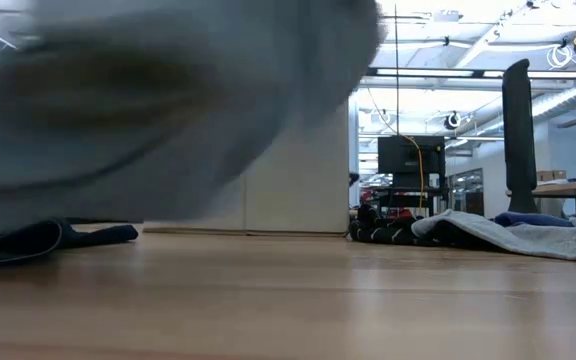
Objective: Sort clothes
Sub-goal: Put the gray shirt into the white laundry organizer
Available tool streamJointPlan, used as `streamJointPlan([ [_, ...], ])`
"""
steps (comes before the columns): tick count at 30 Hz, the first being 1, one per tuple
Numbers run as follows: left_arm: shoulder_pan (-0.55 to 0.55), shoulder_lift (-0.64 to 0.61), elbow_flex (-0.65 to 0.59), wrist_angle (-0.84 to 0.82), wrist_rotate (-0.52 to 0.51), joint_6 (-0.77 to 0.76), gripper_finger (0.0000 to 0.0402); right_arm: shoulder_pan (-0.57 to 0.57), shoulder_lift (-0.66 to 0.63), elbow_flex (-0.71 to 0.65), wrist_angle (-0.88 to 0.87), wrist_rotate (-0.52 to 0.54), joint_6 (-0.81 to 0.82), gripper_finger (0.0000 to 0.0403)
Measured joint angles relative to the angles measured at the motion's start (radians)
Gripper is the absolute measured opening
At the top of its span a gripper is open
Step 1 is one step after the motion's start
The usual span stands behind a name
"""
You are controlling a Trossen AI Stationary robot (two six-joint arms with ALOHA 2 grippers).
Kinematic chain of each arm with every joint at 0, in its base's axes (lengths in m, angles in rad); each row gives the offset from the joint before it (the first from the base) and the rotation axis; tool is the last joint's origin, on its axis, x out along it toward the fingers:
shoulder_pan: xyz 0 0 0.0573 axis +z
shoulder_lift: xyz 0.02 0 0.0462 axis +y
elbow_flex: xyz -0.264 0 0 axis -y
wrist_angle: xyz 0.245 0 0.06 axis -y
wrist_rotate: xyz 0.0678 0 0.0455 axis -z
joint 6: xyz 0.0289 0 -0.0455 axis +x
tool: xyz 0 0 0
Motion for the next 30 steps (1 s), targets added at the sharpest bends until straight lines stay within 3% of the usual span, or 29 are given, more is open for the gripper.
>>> streamJointPlan([
  [3, 0.02, 0.0, 0.018, 0.183, -0.007, 0.07, 0.0002, 0.0, 0.0, 0.0, 0.0, 0.0, 0.0, 0.0263],
  [5, 0.041, -0.002, 0.018, 0.19, -0.008, 0.078, 0.0002, 0.0, 0.0, 0.0, 0.0, 0.0, 0.0, 0.0263],
  [8, 0.066, 0.002, 0.013, 0.093, 0.009, 0.037, 0.0002, 0.0, 0.0, 0.0, 0.0, 0.0, -0.006, 0.0263],
  [14, 0.106, 0.005, -0.035, -0.135, 0.201, -0.106, 0.0002, 0.0, 0.0, 0.0, -0.001, 0.0, -0.012, 0.0263],
  [22, 0.136, 0.007, -0.116, -0.424, 0.219, -0.27, 0.0002, 0.0, 0.0, 0.0, -0.005, 0.0, -0.014, 0.0263],
  [30, 0.211, 0.01, -0.354, -0.448, 0.298, -0.333, 0.0001, 0.0, 0.0, 0.0, -0.004, -0.001, -0.013, 0.0263],
])
